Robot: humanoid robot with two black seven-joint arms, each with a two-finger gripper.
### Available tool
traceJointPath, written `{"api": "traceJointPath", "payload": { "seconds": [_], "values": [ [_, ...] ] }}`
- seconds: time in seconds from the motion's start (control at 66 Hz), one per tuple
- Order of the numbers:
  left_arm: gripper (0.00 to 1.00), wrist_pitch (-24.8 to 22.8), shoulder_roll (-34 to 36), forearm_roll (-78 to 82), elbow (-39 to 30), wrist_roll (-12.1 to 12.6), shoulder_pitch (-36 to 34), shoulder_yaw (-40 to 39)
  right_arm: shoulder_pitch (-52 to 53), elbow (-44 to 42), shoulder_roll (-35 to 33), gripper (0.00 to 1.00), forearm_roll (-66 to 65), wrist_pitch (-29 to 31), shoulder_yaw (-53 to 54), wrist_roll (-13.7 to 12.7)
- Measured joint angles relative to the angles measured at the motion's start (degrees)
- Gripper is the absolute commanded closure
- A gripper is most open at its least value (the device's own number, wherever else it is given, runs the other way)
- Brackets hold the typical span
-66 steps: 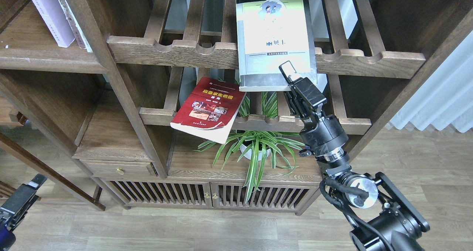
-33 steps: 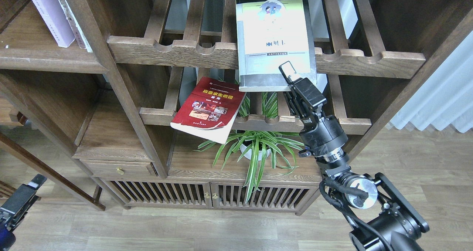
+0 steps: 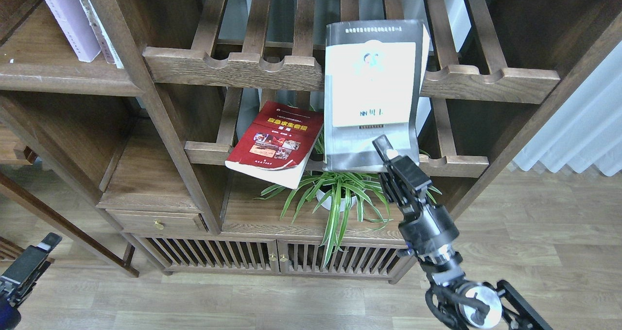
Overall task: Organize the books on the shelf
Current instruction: 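Pull the grey-white book down off the upper shelf with the right gripper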
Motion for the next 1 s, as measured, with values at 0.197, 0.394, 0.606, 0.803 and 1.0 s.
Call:
{"api": "traceJointPath", "payload": {
  "seconds": [0.197, 0.394, 0.606, 0.803, 1.0],
  "values": [
    [0.00, 0.0, 0.0, 0.0, 0.0, 0.0, 0.0, 0.0, -2.0, -0.1, -2.4, 0.94, 2.1, 0.0, 1.8, 0.0],
    [0.00, 0.0, 0.0, 0.0, -0.3, 0.0, -0.1, 0.0, -2.5, -0.5, -5.2, 0.94, 5.6, -0.1, 2.0, 0.2],
    [0.00, 0.0, 0.0, -0.3, -0.4, 0.0, -0.1, 0.0, -2.6, -1.8, -7.5, 0.94, 7.3, 0.0, 2.1, 0.3],
    [0.00, 0.0, 0.0, -0.4, -0.2, 0.0, 0.0, 0.0, -3.7, -3.2, -8.0, 0.94, 7.6, 0.0, 1.9, 0.4],
    [0.00, 0.0, 0.0, -0.4, -0.1, 0.0, 0.0, 0.5, -4.5, -3.8, -7.9, 0.94, 7.6, -0.1, 1.8, 0.4]
  ]
}}
